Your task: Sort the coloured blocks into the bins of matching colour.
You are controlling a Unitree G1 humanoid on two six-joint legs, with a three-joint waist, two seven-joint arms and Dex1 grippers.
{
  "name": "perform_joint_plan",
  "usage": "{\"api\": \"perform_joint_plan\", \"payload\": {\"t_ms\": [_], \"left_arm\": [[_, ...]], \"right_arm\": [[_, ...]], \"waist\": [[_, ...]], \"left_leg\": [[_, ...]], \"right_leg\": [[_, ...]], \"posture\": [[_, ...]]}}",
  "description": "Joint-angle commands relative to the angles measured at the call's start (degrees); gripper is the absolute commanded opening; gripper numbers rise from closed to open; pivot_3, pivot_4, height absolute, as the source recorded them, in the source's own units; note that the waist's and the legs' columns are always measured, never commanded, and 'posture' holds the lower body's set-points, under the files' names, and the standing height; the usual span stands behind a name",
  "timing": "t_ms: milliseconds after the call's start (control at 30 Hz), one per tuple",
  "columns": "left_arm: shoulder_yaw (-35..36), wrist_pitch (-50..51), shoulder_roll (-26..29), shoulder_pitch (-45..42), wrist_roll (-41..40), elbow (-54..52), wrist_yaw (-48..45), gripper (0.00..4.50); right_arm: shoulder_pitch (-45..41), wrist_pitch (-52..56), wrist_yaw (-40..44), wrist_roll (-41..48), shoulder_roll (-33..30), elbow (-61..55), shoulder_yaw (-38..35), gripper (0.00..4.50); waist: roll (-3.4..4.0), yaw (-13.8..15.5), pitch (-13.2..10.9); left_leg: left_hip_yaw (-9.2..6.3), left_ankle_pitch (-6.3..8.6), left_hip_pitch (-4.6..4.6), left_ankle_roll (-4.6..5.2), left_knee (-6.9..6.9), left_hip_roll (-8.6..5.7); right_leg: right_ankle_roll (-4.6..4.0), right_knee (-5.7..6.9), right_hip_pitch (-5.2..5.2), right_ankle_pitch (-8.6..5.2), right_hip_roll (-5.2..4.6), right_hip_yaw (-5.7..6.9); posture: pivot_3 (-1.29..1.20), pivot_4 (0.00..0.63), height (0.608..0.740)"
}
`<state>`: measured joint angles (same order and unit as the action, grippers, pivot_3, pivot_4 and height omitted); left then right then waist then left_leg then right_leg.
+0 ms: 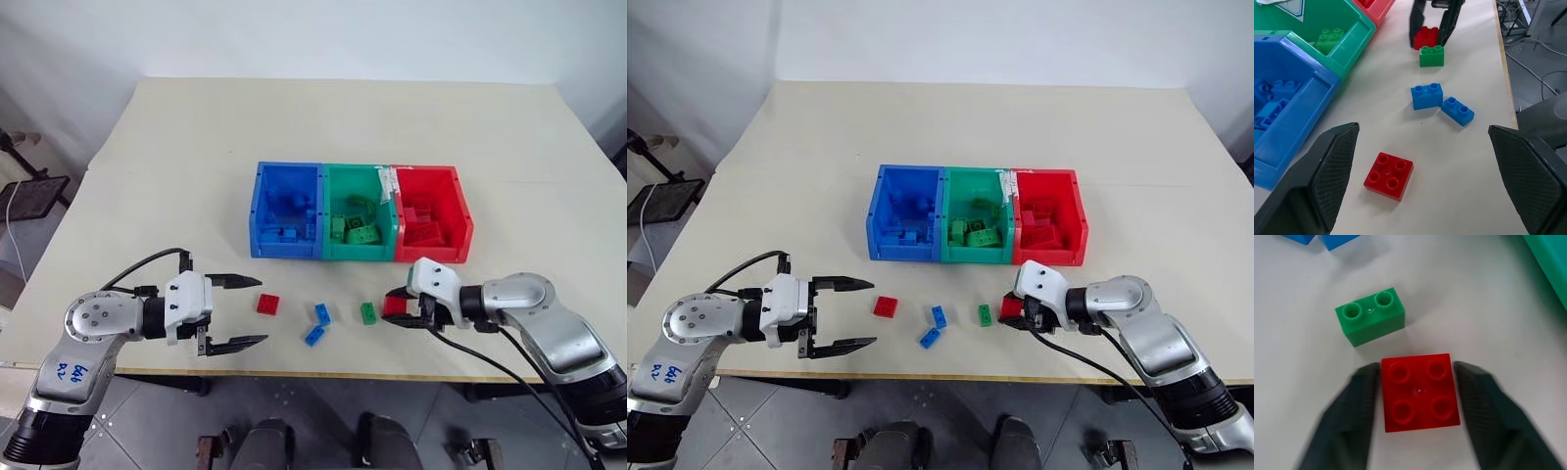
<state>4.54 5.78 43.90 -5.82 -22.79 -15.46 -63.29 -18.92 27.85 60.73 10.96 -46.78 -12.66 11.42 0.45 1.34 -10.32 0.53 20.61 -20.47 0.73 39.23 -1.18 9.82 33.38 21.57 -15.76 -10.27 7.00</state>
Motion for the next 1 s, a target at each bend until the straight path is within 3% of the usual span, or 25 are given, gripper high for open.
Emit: {"api": "perform_joint_plan", "payload": {"t_ms": [33, 167, 267, 533, 700, 833, 867, 967, 1000], "left_arm": [[1.64, -0.38, -0.22, -0.96, -1.53, -1.29, 0.61, 4.50], [3.16, 0.51, -2.30, -1.97, -3.27, -2.57, 3.81, 4.50], [4.14, 2.17, -3.05, -1.69, -4.01, -2.87, 5.75, 4.50], [6.63, 4.96, -3.32, -1.73, -5.03, -1.32, 8.41, 4.50], [7.87, 5.59, -3.36, -2.21, -5.77, -1.04, 8.94, 4.50], [8.29, 6.12, -3.09, -1.93, -6.54, -1.00, 8.43, 4.50], [8.27, 5.97, -2.70, -1.75, -6.36, -0.79, 7.95, 4.50], [7.57, 2.31, -0.50, -1.55, -3.30, 2.63, 4.62, 4.50], [7.26, 1.40, 0.03, -1.58, -2.71, 3.49, 3.69, 4.50]], "right_arm": [[0.71, -0.56, -0.59, 0.94, -0.54, 0.23, -3.20, 1.48], [-3.66, 1.51, -2.59, 10.98, 2.29, 3.39, -16.19, 1.48], [-9.75, 3.68, -7.62, 13.67, 4.43, 8.58, -21.87, 1.48], [-22.71, -7.55, -12.06, 4.79, 6.97, 27.94, -17.70, 1.48], [-24.24, -10.51, -11.21, 4.51, 8.30, 31.17, -17.52, 3.12], [-19.59, -10.84, -7.78, 6.43, 5.61, 27.39, -19.53, 4.48], [-17.85, -11.31, -6.78, 7.00, 4.75, 25.98, -20.31, 4.48], [-6.57, -15.26, 8.49, 18.67, 2.37, 14.70, -26.39, 4.48], [-4.25, -13.18, 8.54, 19.54, 1.14, 13.01, -27.29, 4.48]], "waist": [[0.00, 0.04, 0.00], [-0.01, -0.01, -0.01], [-0.01, -0.16, -0.01], [-0.01, -0.77, -0.01], [0.02, -1.17, -0.03], [0.03, -1.25, -0.03], [0.03, -1.18, -0.03], [0.03, -0.53, -0.03], [0.04, -0.53, -0.04]], "left_leg": [[0.00, 0.00, 0.00, 0.00, 0.00, 0.00], [0.00, 0.00, -0.03, 0.00, 0.00, -0.01], [0.00, 0.00, -0.01, 0.00, 0.00, 0.01], [0.02, 0.01, 0.01, -0.02, -0.05, 0.03], [-0.01, 0.01, -0.03, -0.02, -0.06, 0.03], [-0.02, 0.01, -0.03, -0.02, -0.06, 0.03], [-0.09, 0.01, -0.04, -0.02, -0.08, 0.04], [-0.13, 0.01, -0.09, -0.02, -0.10, 0.02], [-0.12, 0.04, -0.08, -0.04, -0.13, 0.04]], "right_leg": [[0.00, 0.00, 0.00, 0.00, 0.00, 0.00], [0.00, -0.01, 0.01, 0.00, -0.01, 0.00], [0.00, 0.01, 0.01, 0.00, 0.00, 0.00], [0.00, 0.02, 0.03, 0.00, 0.04, 0.01], [0.00, 0.02, 0.05, 0.00, 0.04, 0.04], [0.00, 0.02, 0.05, 0.00, 0.04, 0.04], [0.00, 0.02, 0.05, 0.00, 0.04, 0.09], [0.00, -0.02, 0.05, 0.00, 0.02, 0.18], [0.00, -0.03, 0.05, 0.00, 0.03, 0.24]], "posture": [[0.00, 0.150, 0.740], [0.00, 0.150, 0.740], [0.00, 0.150, 0.740], [0.00, 0.150, 0.740], [0.00, 0.150, 0.740], [0.00, 0.150, 0.740], [0.00, 0.150, 0.740], [0.00, 0.150, 0.740], [0.00, 0.150, 0.740]]}}
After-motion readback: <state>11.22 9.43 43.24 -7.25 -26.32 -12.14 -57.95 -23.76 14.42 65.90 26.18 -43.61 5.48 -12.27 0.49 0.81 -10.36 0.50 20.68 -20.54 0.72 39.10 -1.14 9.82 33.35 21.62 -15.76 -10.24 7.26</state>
